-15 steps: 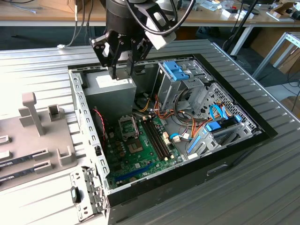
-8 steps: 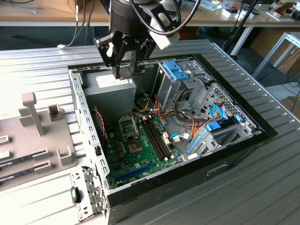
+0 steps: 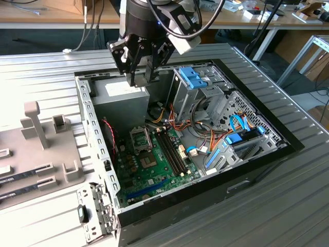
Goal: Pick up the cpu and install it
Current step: 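Pick up the cpu and move it towards the insertion slot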
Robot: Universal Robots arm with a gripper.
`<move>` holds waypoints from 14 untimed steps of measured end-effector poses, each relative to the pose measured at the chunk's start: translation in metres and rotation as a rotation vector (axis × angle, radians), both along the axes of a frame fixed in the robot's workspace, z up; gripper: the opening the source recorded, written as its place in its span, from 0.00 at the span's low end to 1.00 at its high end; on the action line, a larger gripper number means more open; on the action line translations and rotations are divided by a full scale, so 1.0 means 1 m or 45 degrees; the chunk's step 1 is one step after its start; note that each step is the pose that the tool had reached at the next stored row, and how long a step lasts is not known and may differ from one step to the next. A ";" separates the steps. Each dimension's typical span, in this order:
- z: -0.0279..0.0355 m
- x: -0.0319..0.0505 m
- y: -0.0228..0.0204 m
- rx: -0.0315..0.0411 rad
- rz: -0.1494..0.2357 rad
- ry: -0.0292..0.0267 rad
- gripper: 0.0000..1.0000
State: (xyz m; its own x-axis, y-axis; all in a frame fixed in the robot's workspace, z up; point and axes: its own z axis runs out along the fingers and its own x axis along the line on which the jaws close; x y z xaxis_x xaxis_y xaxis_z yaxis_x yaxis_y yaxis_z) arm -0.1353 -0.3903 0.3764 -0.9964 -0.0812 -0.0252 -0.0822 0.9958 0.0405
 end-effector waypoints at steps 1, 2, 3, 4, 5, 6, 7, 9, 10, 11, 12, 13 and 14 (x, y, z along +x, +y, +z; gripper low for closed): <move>0.0000 0.0007 0.0000 -0.0001 0.000 0.0001 0.47; -0.0002 0.0017 0.0000 -0.0001 0.000 0.0000 0.47; -0.0002 0.0024 0.0000 -0.0001 0.000 0.0001 0.47; -0.0003 0.0034 0.0000 -0.0001 0.000 0.0001 0.47; -0.0004 0.0040 0.0000 -0.0001 0.000 0.0001 0.47; -0.0005 0.0052 0.0000 -0.0001 0.000 0.0000 0.47; -0.0006 0.0066 0.0000 -0.0002 0.000 0.0001 0.47; -0.0008 0.0081 0.0000 -0.0001 0.000 0.0001 0.47; -0.0010 0.0089 0.0000 -0.0001 0.000 0.0001 0.47; -0.0011 0.0097 0.0000 0.0000 0.000 0.0000 0.47; -0.0013 0.0111 0.0000 0.0000 0.000 0.0000 0.47; -0.0014 0.0118 0.0000 0.0000 0.000 0.0000 0.47; -0.0015 0.0124 0.0000 -0.0001 0.000 0.0001 0.47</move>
State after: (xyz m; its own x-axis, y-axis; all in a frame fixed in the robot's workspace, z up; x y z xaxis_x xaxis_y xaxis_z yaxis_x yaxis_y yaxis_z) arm -0.1228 -0.3903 0.3749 -0.9964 -0.0812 -0.0252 -0.0821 0.9958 0.0404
